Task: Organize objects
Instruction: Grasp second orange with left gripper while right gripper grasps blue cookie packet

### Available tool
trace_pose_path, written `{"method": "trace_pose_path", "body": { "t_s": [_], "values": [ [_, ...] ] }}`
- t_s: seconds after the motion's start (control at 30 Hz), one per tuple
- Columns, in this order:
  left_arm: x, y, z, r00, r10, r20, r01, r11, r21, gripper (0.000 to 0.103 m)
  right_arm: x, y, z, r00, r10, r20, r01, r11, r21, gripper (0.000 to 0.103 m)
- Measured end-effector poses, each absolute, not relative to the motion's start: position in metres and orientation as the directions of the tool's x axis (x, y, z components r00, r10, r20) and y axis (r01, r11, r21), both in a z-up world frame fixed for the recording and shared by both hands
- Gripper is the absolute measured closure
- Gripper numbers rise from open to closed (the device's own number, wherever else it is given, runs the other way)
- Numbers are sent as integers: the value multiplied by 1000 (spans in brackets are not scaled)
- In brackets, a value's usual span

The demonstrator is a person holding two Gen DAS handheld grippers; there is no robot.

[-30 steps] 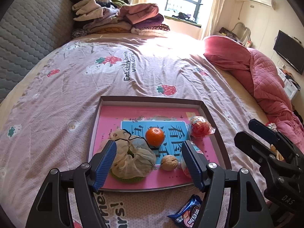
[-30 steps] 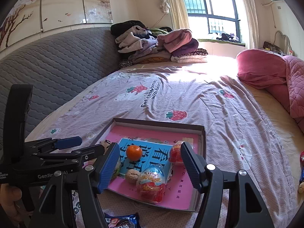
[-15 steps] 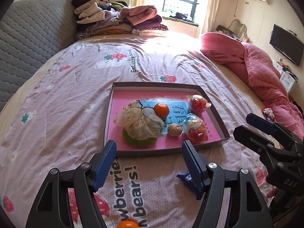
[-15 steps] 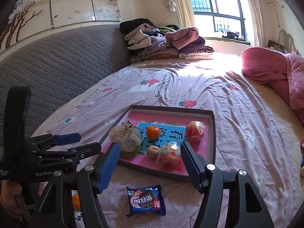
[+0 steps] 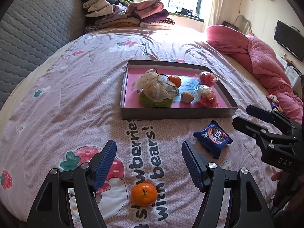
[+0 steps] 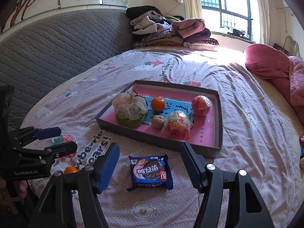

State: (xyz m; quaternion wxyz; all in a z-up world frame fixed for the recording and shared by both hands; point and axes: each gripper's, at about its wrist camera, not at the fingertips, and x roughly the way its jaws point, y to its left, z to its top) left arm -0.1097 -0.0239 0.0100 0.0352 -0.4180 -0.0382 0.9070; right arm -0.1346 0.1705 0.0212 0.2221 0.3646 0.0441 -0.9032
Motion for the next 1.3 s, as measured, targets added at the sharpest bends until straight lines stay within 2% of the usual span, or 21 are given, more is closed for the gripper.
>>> {"method": "trace_pose_path", "body": {
  "t_s": [0.47, 1.1, 1.17, 1.23, 1.3],
  "values": [
    [-84, -24, -25, -612, 104, -784, -51, -994, -93, 30, -143, 166, -28, -576, -330, -748, 427, -901, 69, 37],
    [-73, -26, -60, -608, 118, -785, -54, -993, -107, 31, -152, 156, -54, -549, -323, -771, 442, -895, 60, 34],
    [-74, -27, -63, -604, 120, -788, -50, -992, -113, 37, -152, 156, -56, -550, -323, -770, 440, -896, 61, 33],
    [-75, -27, -66, -599, 113, -793, -47, -993, -106, 49, -154, 157, -56, -548, -331, -768, 435, -897, 76, 33],
    [-75, -25, -68, -597, 98, -797, -49, -995, -86, 57, -155, 158, -57, -546, -335, -768, 434, -897, 84, 33]
  ]
}}
